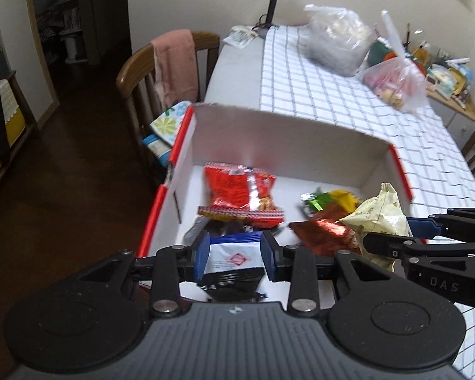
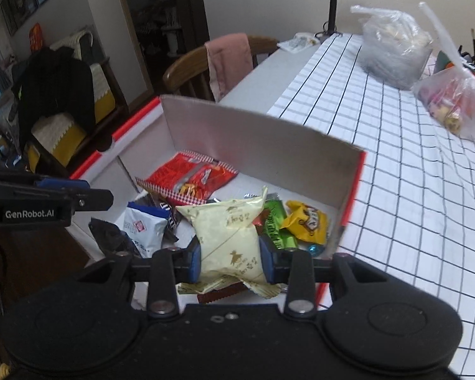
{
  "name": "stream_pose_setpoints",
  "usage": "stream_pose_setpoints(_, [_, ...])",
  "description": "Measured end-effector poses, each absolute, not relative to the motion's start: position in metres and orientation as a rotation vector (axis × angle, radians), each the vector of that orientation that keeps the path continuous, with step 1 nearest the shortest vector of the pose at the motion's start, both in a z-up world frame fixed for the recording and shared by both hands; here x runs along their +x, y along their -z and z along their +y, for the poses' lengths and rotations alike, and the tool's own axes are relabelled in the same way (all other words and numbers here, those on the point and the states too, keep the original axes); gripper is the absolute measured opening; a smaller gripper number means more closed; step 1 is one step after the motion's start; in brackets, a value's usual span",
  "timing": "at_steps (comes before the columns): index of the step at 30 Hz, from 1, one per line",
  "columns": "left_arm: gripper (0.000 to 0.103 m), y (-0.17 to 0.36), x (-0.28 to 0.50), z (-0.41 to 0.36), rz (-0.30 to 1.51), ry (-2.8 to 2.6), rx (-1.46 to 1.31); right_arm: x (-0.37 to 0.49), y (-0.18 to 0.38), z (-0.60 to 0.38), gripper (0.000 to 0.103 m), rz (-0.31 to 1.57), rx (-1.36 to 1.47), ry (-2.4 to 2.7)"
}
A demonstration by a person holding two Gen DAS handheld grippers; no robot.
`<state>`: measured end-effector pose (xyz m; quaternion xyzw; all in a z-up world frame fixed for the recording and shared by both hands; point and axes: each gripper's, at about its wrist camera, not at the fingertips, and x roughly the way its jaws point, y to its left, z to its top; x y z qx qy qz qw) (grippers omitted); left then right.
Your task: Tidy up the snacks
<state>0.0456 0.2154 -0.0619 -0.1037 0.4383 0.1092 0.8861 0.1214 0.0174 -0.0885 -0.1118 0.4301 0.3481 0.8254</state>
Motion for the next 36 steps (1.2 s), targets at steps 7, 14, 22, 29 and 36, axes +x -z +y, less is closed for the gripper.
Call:
stream_pose_setpoints(7, [0.034,0.081,0.048,0.221,0.958,-0.235,-0.229,0.118,0.103,0.035,0.036,0.919,-0.291,-0.757])
stream_pose_setpoints(14, [0.034,0.092,0.049,0.216,0.960,-0.245,-0.226,0.118,0.104,0.032,0.041,0.924,-0.295,-0.758])
stream_pose_setpoints(22, [0.057,0.084,0.046,0.206,0.926,-0.241,-0.209,0.116,0.094,0.020,0.060,0.906,-0.252,-0.765])
stream_pose_setpoints(29, [0.064,0.070,0.039,0.195,0.883,-0.218,-0.205,0.111,0.074,0.000,0.075,0.868,-0.195,-0.775])
stream_pose_setpoints(36, [0.070,0.048,0.027,0.178,0.822,-0.187,-0.194,0.103,0.048,-0.025,0.088,0.808,-0.128,-0.793])
